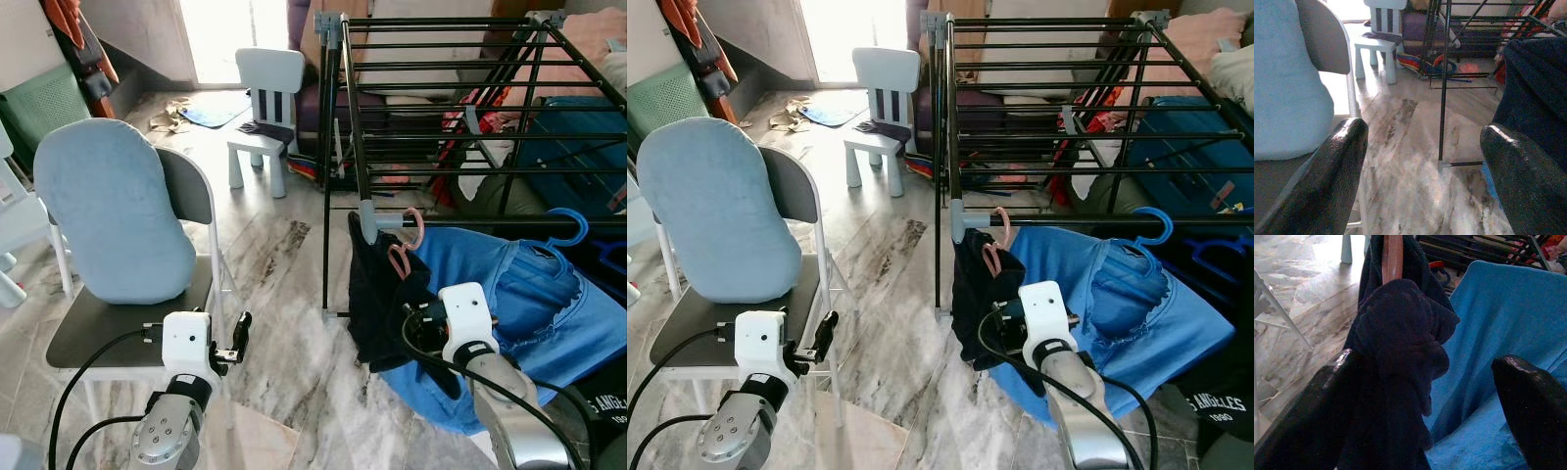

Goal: Hang hanger

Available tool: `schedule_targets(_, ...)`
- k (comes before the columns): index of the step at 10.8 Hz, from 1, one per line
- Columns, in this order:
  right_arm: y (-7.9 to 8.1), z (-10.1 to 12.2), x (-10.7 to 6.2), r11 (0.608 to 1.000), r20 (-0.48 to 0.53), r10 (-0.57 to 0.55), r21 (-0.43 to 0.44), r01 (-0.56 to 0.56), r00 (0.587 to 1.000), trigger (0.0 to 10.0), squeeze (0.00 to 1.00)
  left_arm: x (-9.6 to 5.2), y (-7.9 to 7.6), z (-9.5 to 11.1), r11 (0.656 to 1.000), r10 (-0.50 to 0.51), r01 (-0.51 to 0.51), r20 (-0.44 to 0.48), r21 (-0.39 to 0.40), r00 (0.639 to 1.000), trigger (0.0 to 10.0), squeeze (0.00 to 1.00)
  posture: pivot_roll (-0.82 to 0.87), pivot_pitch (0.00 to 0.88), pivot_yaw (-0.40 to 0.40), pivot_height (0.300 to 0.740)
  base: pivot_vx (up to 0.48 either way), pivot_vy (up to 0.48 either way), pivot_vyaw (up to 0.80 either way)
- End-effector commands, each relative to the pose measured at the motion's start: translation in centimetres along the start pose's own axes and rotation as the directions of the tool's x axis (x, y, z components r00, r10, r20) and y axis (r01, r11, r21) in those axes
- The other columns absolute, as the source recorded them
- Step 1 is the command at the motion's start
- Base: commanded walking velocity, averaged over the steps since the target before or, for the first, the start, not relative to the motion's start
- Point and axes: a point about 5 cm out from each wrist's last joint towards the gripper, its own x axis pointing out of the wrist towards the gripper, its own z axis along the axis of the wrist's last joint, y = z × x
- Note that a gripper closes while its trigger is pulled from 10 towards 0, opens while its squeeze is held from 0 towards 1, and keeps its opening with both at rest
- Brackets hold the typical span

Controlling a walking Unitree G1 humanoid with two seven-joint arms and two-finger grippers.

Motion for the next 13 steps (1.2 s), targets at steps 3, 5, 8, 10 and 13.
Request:
schedule_targets(3,-0.1,1.0,-0.6,1.000,0.051,-0.012,0.014,0.011,0.999,10.0,0.00,0.4,-0.2,0.6,1.000,-0.014,0.014,0.016,0.012,1.000,10.0,0.00,-0.06,0.000,0.037,0.740,0.000,0.000,0.00)
schedule_targets(5,0.0,0.9,-1.0,0.999,0.069,-0.014,0.031,0.012,0.998,10.0,0.00,0.4,-0.2,0.4,1.000,-0.019,0.019,0.010,0.013,1.000,10.0,0.00,-0.06,0.000,0.039,0.740,0.000,0.000,0.00)
schedule_targets(8,0.0,1.1,-0.2,0.999,0.074,-0.024,0.039,0.021,0.997,10.0,0.00,1.3,-0.2,0.4,1.000,-0.025,0.025,0.012,0.012,1.000,10.0,0.00,-0.07,0.000,0.046,0.740,-0.082,0.000,0.00)
schedule_targets(10,0.1,1.0,0.3,0.998,0.074,-0.032,0.063,0.027,0.997,10.0,0.00,2.2,-0.2,0.6,0.999,-0.036,0.036,0.026,0.011,0.999,10.0,0.00,-0.07,0.000,0.038,0.740,-0.259,0.000,0.00)
schedule_targets(13,1.1,1.0,1.1,0.998,0.078,-0.001,0.065,-0.004,0.997,10.0,0.00,2.7,-0.9,0.4,0.999,-0.049,0.049,0.030,-0.008,0.998,10.0,0.00,-0.07,0.000,0.023,0.740,-0.262,0.000,0.00)
